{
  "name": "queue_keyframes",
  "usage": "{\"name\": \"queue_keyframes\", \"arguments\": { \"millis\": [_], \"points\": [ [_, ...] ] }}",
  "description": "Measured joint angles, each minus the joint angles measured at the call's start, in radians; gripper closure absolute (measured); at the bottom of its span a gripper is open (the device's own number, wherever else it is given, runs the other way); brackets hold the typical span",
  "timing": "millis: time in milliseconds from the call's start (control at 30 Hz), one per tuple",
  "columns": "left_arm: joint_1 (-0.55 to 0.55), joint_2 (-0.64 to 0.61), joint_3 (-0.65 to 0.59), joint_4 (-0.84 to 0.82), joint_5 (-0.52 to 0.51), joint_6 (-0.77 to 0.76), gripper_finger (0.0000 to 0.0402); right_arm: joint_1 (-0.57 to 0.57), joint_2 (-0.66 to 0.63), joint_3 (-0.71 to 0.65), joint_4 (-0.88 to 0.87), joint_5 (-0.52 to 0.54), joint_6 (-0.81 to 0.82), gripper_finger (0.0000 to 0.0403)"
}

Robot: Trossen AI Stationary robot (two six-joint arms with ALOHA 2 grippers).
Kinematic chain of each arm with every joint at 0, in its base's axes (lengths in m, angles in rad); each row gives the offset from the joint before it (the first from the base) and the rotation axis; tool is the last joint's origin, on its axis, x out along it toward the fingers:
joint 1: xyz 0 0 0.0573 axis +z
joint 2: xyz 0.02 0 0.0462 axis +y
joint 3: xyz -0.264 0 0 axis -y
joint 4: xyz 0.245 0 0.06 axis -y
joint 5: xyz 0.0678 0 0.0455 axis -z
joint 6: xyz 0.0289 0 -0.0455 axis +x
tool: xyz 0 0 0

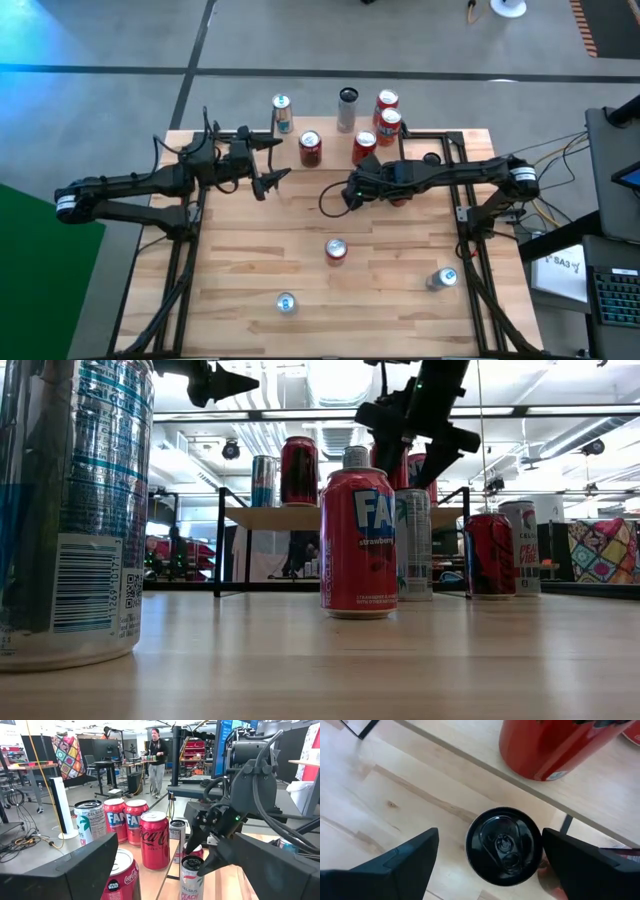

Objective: Place canned beverage on shelf
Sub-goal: Put the white pink soda can on the shelf

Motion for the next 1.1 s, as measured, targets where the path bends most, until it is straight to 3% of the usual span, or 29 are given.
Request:
{"name": "queue_keyframes", "arguments": {
  "millis": [333,667,833,1033,1100],
  "points": [
    [0.0,0.0,0.0,0.0,0.0,0.011,0.002,0.0,0.014,-0.003,-0.043,0.039,0.072,0.0058],
    [0.0,0.0,0.0,-0.005,0.0,0.011,0.002,0.0,0.109,-0.01,-0.018,0.005,0.071,0.0064],
    [0.0,0.0,0.0,-0.007,0.0,0.011,0.002,0.0,0.124,-0.01,-0.016,0.005,0.071,0.0094],
    [0.0,0.0,0.0,-0.007,0.0,0.011,0.002,0.0,0.123,-0.01,-0.014,0.002,0.081,0.0164],
    [0.0,0.0,0.0,-0.008,0.0,0.011,0.002,0.0,0.123,-0.01,-0.014,-0.004,0.08,0.0164]
  ]
}}
